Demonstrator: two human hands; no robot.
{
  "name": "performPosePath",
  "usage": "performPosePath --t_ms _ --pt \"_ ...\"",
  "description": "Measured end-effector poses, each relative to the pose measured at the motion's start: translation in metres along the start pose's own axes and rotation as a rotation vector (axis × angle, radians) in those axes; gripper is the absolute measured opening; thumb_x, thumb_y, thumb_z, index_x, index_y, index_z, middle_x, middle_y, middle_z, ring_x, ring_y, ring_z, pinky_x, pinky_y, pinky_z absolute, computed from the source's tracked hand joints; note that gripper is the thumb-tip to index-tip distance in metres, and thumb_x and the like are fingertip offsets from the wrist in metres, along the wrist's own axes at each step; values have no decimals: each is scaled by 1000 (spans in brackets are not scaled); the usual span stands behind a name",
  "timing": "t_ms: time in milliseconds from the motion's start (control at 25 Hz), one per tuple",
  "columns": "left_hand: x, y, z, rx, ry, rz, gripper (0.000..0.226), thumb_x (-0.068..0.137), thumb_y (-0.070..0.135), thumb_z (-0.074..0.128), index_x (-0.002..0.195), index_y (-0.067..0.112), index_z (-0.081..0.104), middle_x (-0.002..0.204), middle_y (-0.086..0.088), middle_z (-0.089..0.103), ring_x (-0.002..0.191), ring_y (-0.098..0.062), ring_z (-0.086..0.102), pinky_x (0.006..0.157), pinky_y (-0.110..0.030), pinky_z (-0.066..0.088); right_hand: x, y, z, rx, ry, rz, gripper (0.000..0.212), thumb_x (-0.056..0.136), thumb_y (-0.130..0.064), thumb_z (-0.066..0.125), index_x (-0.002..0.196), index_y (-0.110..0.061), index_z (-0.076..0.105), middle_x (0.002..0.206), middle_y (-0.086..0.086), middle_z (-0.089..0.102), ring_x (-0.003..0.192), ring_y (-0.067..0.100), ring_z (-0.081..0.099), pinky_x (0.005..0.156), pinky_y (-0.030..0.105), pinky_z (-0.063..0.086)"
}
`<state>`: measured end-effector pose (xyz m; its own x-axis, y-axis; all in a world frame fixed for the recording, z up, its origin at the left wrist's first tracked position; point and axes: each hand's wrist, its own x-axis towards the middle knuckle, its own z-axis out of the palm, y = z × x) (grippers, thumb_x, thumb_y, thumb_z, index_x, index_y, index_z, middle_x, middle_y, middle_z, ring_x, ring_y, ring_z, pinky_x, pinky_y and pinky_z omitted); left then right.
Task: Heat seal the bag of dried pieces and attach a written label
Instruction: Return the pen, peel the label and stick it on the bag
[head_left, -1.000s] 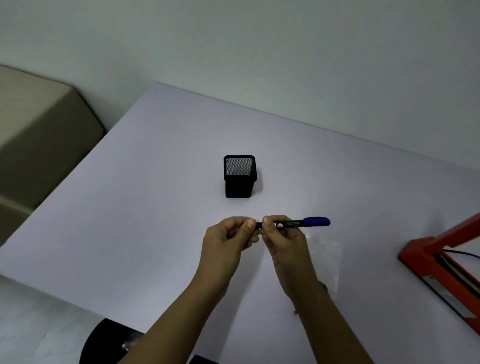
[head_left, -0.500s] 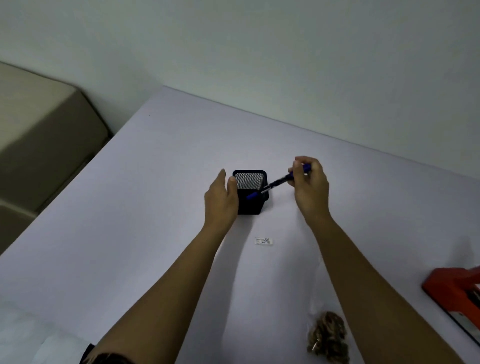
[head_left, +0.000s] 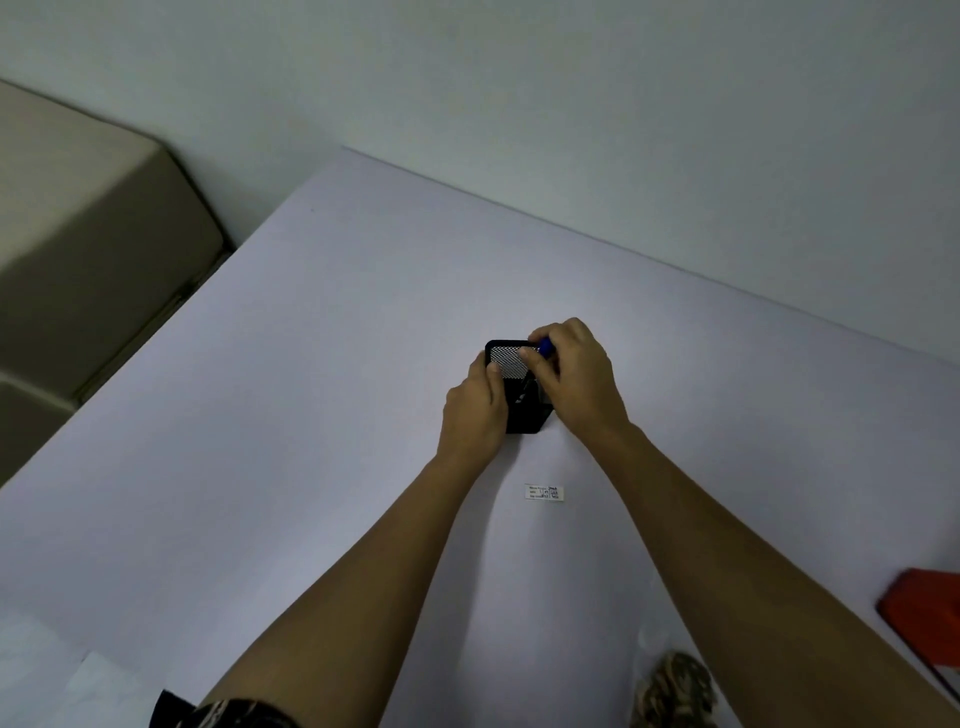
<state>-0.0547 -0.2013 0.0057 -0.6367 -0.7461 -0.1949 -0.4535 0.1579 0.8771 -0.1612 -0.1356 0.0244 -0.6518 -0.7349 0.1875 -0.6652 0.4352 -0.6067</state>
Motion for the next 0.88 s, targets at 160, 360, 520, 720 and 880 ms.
performPosePath --t_ms 160,360,520,720,880 --pt "-1 3 -6 13 -31 4 44 102 32 24 138 12 38 112 -13 62 99 -29 60 84 -36 49 -3 4 3 -87 20 116 46 90 -33 56 125 -4 50 120 15 50 113 28 46 91 30 39" --pt "-29 -5 -13 -119 285 149 40 99 26 41 134 8 43 131 -5 50 118 -16 49 98 -27 42 -33 24 -15 148 191 326 48 92 -33 53 130 -5 45 126 16 48 115 25 49 97 33 41" --pt "-70 -57 5 121 295 378 22 90 16 50 99 2 64 96 -10 62 87 -22 59 76 -36 52 -107 51 -6 70 117 463 26 91 -20 54 113 -6 59 108 17 56 98 28 57 80 27 41" --pt "-96 -97 34 631 11 561 34 89 25 50 115 10 66 119 -15 63 92 -27 61 72 -36 52 -168 45 23 11 -4 446 34 90 -18 57 121 -4 57 106 16 57 97 27 56 83 27 43" --pt "-97 -102 35 765 -10 544 38 89 29 46 118 12 64 125 -13 61 96 -28 61 70 -37 50 -171 33 29 -32 -11 404 35 91 -21 56 123 -7 57 106 14 57 97 24 54 81 29 47"
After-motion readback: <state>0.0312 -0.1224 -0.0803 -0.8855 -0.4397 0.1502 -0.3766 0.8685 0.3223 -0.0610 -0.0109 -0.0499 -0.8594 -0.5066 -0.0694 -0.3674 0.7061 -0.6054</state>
